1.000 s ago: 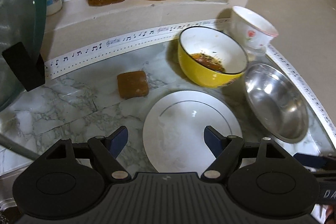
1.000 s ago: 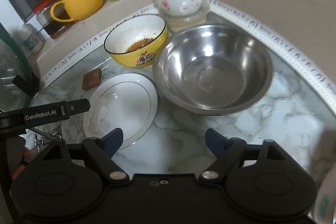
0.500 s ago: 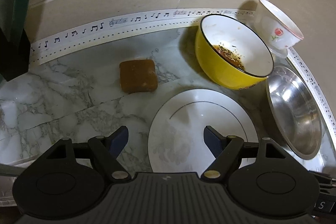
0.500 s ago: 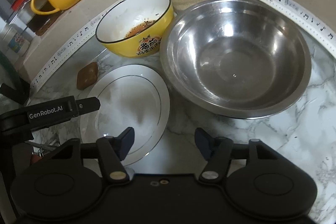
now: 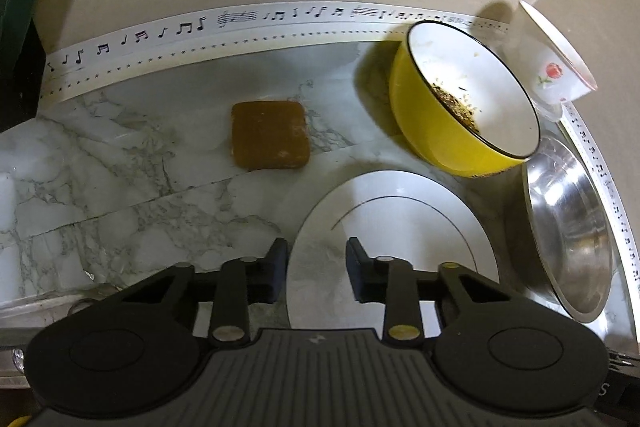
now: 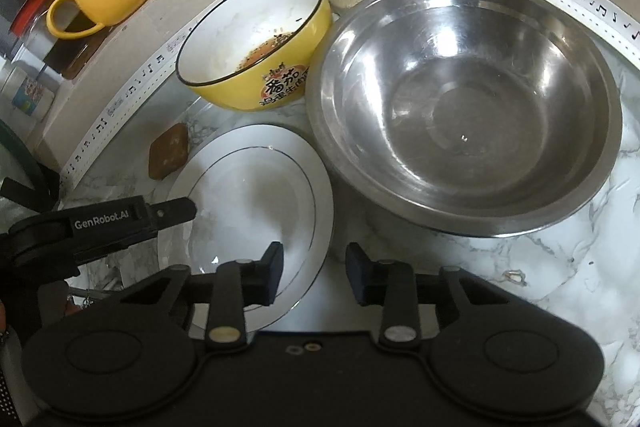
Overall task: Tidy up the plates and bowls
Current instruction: 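Move both tools to the small white plate and close on its rim, then carry the small white plate and lower it onto the large white plate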
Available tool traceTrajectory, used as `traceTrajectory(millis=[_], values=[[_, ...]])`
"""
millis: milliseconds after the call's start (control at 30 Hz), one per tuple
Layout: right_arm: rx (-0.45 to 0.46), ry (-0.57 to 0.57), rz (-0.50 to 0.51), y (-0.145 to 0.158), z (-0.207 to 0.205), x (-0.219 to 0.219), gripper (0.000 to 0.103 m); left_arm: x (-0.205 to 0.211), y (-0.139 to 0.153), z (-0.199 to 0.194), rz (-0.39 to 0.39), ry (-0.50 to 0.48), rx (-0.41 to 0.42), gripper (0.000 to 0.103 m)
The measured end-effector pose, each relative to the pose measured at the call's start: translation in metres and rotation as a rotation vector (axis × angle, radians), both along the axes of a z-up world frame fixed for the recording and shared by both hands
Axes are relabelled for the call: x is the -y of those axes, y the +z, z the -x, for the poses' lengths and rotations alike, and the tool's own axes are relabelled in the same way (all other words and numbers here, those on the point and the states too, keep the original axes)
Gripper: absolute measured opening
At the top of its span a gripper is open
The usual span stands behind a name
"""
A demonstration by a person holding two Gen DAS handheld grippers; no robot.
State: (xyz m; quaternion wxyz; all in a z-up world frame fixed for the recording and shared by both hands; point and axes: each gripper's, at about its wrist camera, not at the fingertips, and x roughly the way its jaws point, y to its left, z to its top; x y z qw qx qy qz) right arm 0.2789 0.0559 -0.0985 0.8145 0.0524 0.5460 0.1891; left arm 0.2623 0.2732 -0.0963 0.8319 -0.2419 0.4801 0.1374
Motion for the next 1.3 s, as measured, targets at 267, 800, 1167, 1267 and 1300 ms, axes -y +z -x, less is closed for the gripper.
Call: traceTrajectory(millis=[267,800,1167,1267,1300], values=[[-0.004,-0.018,-0.023,-0.003,-0.004,0.001,0.021,-0.008,-0.002,0.001,0.01,0.012,0.015,0.018],[0.013,-0.012,-0.03,-0.003,0.003,0.009,0.011,-0.004,0.0,0.016,0.021,0.013,0.029,0.015],[0.008,-0.012,-0.049,0.008,0.021,0.033,0.01,0.017,0.017,0.053,0.031,-0.03,0.069,0.015],[0.005,-0.007,-0.058,0.013,0.032,0.043,0.01,0.024,0.023,0.066,0.041,-0.053,0.081,0.015],[0.003,-0.009,-0.061,0.014,0.035,0.047,0.01,0.028,0.025,0.07,0.044,-0.063,0.083,0.015]])
